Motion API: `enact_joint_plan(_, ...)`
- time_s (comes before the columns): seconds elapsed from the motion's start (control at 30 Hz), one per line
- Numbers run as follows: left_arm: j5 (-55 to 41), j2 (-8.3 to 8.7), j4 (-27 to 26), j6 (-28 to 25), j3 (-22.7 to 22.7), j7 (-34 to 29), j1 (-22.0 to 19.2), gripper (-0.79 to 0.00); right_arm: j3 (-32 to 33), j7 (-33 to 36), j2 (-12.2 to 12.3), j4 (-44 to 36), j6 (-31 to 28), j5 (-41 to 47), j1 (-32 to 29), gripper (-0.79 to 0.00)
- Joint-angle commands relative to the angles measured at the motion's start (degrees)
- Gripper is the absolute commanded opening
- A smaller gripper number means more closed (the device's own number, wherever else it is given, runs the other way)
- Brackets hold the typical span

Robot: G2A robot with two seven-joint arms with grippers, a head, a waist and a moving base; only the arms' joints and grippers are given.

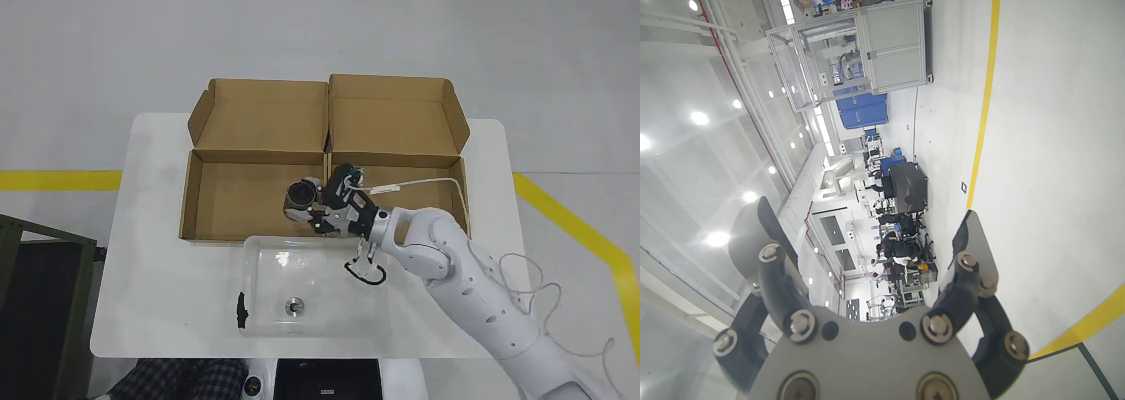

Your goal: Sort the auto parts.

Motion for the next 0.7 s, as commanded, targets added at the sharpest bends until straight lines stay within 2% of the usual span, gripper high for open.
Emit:
enact_joint_plan(0.0,0.0,0.0,0.0,0.0,0.0,0.0,0.0,0.0,-1.29,0.76,-0.47,1.2,1.61,-2.5,1.57,-0.785)
enact_joint_plan(0.17,0.0,0.0,0.0,0.0,0.0,0.0,0.0,0.0,-4.76,3.24,-1.84,3.35,6.3,-8.21,4.47,-0.785)
enact_joint_plan(0.47,0.0,0.0,0.0,0.0,0.0,0.0,0.0,0.0,-9.53,3.66,-4.6,9.97,7.73,-9.75,9.01,-0.785)
enact_joint_plan(0.67,0.0,0.0,0.0,0.0,0.0,0.0,0.0,0.0,-11.83,4.5,-6.67,14.06,10.86,-10.3,11.89,-0.785)
